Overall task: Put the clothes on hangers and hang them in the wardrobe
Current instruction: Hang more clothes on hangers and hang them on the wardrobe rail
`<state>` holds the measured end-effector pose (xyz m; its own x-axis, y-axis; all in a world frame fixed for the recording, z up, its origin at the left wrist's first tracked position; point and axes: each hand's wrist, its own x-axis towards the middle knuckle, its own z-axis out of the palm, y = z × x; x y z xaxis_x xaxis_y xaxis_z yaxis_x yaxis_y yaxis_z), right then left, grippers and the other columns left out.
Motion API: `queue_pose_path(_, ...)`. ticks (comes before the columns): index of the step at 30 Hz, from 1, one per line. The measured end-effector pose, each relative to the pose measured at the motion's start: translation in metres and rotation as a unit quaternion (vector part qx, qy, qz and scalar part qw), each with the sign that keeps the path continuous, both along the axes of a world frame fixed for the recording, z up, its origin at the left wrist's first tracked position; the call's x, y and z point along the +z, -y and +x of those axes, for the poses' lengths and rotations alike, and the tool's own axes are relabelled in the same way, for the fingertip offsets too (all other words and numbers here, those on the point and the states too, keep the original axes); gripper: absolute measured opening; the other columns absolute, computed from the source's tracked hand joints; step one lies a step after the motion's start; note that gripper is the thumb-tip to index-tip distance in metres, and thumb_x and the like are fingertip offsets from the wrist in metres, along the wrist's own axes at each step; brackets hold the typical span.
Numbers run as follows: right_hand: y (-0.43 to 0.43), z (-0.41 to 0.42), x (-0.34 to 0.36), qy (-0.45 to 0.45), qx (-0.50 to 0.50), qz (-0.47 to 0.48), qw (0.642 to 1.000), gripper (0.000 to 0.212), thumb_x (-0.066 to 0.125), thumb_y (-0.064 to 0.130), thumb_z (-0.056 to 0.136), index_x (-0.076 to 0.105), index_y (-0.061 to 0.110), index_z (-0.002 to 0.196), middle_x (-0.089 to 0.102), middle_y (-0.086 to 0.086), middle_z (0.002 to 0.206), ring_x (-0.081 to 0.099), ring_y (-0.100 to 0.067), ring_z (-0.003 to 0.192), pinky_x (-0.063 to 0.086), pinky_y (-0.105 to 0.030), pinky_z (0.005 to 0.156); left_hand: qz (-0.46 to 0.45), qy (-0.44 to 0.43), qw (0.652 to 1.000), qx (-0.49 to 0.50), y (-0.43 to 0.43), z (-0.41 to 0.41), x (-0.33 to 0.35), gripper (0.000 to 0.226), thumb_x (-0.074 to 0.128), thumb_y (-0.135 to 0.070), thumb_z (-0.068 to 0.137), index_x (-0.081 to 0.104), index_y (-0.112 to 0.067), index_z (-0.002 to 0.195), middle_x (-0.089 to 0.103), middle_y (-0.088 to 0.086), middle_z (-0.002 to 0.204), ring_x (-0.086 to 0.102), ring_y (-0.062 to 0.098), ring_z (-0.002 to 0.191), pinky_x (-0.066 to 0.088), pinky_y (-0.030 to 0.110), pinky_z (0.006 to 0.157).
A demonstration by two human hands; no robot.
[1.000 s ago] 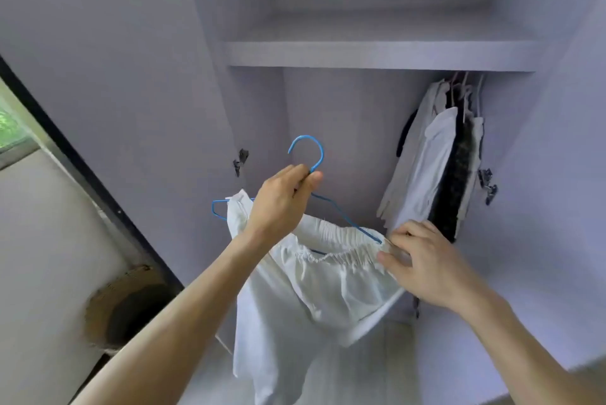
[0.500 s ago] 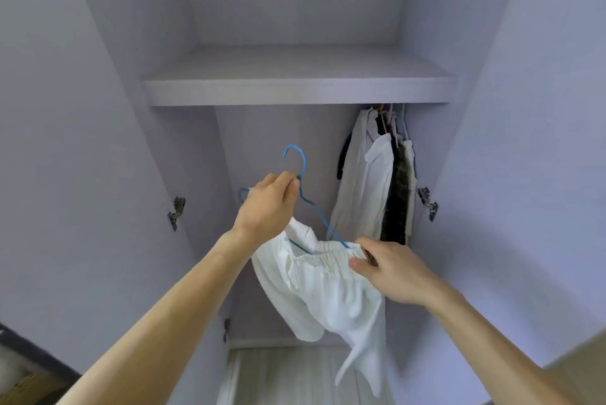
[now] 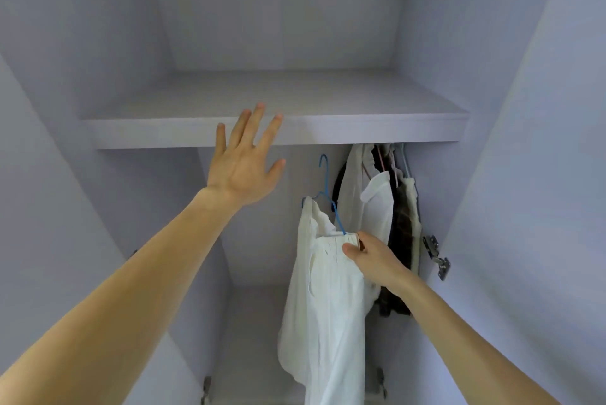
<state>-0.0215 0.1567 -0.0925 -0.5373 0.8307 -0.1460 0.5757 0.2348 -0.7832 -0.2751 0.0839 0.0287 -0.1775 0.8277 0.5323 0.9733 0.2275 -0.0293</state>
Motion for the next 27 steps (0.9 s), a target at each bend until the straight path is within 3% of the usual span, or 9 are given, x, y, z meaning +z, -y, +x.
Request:
queue_pose_path(3,-0.034,-0.015,0.002,-0.023,-0.014,0.006,1.000,0.020,0.047,0.033,0.102,0.053,0.014,0.100,0.054,0.002,0.083,0.052,-0.015,0.077,0.045,-0.033,0.074,0.013,0.014,1.000,0.024,-0.034,-0.019,-0.004,0.070,0.029,-0.057,0.101,-0.006,-0.037,0.158,-0.009,-0.003,0.167,-0.008,0.021,0.154,-0.002,0.056,0.122)
queue_pose_path(8,-0.090,-0.033,0.008,-0.082,-0.060,0.037,0.994,0.018,0.047,0.030,0.103,0.049,0.018,0.090,0.054,0.000,0.079,0.055,-0.017,0.073,0.046,-0.034,0.069,0.117,-0.024,0.992,0.051,-0.070,-0.035,-0.028,0.066,0.035,-0.057,0.099,0.017,-0.034,0.158,0.028,0.007,0.159,0.015,0.028,0.151,0.003,0.067,0.117)
queue_pose_path(13,-0.138,-0.054,0.007,-0.075,-0.098,0.080,0.989,0.016,0.046,0.031,0.104,0.045,0.016,0.096,0.051,-0.001,0.074,0.052,-0.017,0.067,0.039,-0.030,0.058,0.205,-0.019,0.976,0.073,-0.096,-0.036,-0.044,0.064,0.040,-0.058,0.099,0.026,-0.033,0.156,0.031,0.008,0.157,0.014,0.029,0.151,0.001,0.067,0.117)
queue_pose_path(17,-0.169,-0.069,-0.002,-0.021,-0.116,0.073,0.990,0.028,0.043,0.034,0.103,0.049,0.012,0.118,0.062,-0.008,0.088,0.060,-0.023,0.079,0.049,-0.037,0.072,0.244,-0.055,0.966,0.068,-0.105,-0.049,-0.052,0.063,0.039,-0.061,0.099,0.027,-0.033,0.155,0.030,0.005,0.155,0.016,0.028,0.149,0.001,0.066,0.117)
queue_pose_path(19,-0.180,-0.073,-0.009,0.005,-0.116,0.074,0.990,0.035,0.042,0.036,0.103,0.047,0.012,0.127,0.063,-0.007,0.088,0.062,-0.026,0.083,0.050,-0.039,0.077,0.263,-0.067,0.960,0.067,-0.109,-0.051,-0.054,0.064,0.039,-0.062,0.098,0.027,-0.034,0.154,0.028,0.004,0.153,0.017,0.027,0.148,0.002,0.067,0.116)
queue_pose_path(21,-0.191,-0.075,-0.012,0.015,-0.122,0.064,0.990,0.043,0.042,0.037,0.103,0.045,0.011,0.137,0.066,-0.009,0.101,0.062,-0.028,0.092,0.049,-0.037,0.081,0.273,-0.077,0.956,0.068,-0.112,-0.053,-0.055,0.064,0.040,-0.062,0.098,0.026,-0.034,0.154,0.026,0.002,0.153,0.018,0.027,0.148,0.003,0.068,0.116)
queue_pose_path(27,-0.213,-0.066,-0.012,0.100,-0.158,0.088,0.978,0.045,0.041,0.030,0.104,0.039,0.012,0.145,0.061,-0.016,0.127,0.058,-0.037,0.115,0.044,-0.035,0.085,0.276,-0.091,0.954,0.072,-0.112,-0.056,-0.056,0.065,0.040,-0.064,0.097,0.024,-0.035,0.153,0.026,0.001,0.151,0.018,0.026,0.147,0.004,0.068,0.115)
